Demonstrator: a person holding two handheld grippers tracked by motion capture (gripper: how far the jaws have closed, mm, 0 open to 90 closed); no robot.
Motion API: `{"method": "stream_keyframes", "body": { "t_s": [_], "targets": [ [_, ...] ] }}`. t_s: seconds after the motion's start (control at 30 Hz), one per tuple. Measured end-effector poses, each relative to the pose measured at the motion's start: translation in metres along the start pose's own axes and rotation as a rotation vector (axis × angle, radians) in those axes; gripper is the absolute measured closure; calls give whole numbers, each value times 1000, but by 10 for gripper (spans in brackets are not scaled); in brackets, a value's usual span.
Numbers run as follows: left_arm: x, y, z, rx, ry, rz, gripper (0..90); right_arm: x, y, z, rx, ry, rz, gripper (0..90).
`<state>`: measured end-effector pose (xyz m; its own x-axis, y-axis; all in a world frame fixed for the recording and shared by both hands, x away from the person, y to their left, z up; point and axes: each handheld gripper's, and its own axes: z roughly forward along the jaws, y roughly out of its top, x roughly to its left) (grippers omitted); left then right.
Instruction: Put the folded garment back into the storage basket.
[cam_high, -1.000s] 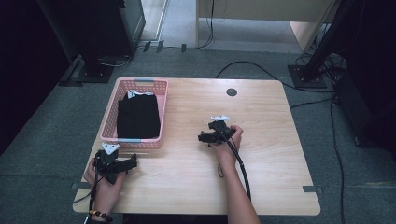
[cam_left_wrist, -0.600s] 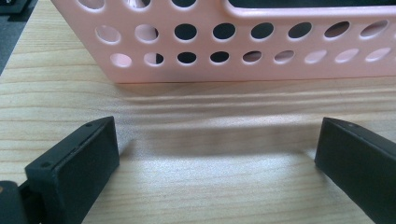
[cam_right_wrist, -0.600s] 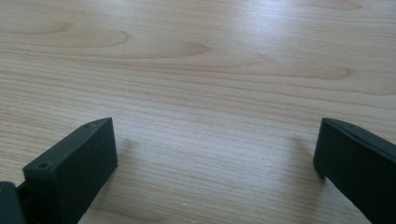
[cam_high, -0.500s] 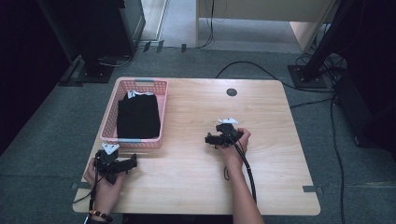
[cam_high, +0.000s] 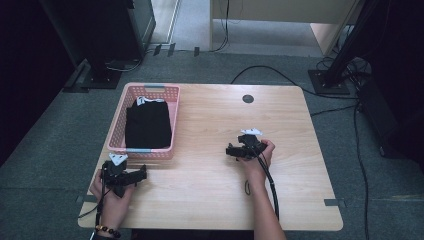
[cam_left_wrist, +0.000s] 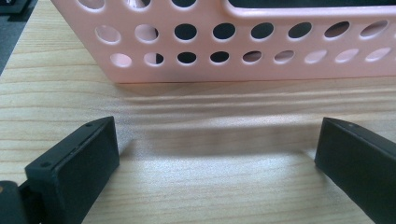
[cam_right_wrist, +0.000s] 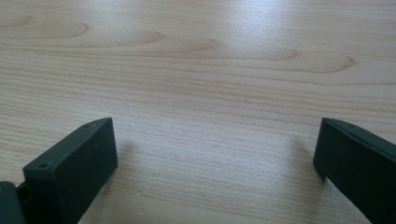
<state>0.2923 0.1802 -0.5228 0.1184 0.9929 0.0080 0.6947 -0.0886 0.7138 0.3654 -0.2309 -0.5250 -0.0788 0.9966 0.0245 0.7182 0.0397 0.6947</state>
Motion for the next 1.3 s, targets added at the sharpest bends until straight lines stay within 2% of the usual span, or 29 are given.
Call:
{"method": "stream_keyframes", "body": {
  "t_s": [1.3],
  "targets": [
    [0,0,0,0,0,0,0,-43,-18,-16,-21,-44,44,0]
  ]
}}
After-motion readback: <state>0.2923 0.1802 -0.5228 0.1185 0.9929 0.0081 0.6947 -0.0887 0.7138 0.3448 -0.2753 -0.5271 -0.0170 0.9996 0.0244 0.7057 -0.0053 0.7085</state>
